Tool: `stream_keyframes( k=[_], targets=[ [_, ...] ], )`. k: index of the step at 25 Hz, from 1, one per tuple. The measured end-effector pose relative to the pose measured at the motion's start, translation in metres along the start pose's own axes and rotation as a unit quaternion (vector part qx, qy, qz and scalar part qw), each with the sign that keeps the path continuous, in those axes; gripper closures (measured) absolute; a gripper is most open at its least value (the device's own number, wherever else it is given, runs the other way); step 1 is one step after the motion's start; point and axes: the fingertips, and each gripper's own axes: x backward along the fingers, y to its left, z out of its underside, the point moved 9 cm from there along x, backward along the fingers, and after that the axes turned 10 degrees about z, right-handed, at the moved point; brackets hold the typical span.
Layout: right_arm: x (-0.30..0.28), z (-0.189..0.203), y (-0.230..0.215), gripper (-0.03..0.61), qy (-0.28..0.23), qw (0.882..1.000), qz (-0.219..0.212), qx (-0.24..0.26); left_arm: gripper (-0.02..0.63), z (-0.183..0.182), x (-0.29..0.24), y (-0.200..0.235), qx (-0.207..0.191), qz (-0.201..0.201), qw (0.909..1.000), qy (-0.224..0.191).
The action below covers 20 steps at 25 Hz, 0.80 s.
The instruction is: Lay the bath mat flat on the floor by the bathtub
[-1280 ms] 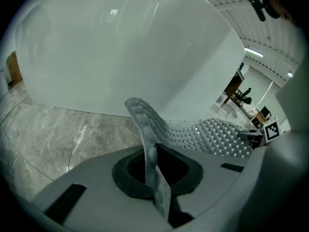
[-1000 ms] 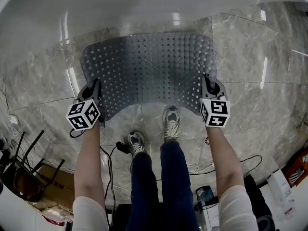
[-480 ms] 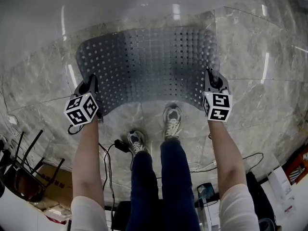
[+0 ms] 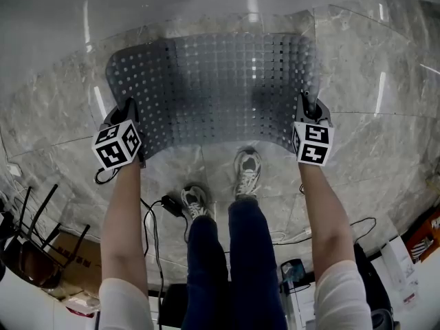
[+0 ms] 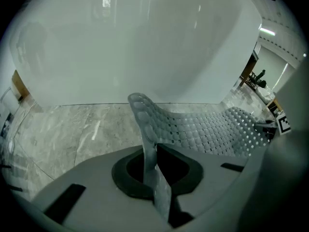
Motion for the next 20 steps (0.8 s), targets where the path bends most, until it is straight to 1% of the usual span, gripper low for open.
stream_keyframes(
  k=[7,13,20],
  targets=[
    [-0.016,0.010,0.002,0.540,0.017,0.999,0.019,0.025,0.571,0.001,-0.021,0.001,-0.046,-0.028,0.9974,0.048],
    [-0.029,0.017,0.001,0.540,0.032,0.998,0.030,0.045,0.571,0.008,-0.034,0.008,-0.051,-0.042,0.9964,0.054],
    [-0.040,0.027,0.001,0.540,0.045,0.997,0.047,0.050,0.571,0.014,-0.045,0.025,-0.050,-0.045,0.9957,0.064]
  ],
)
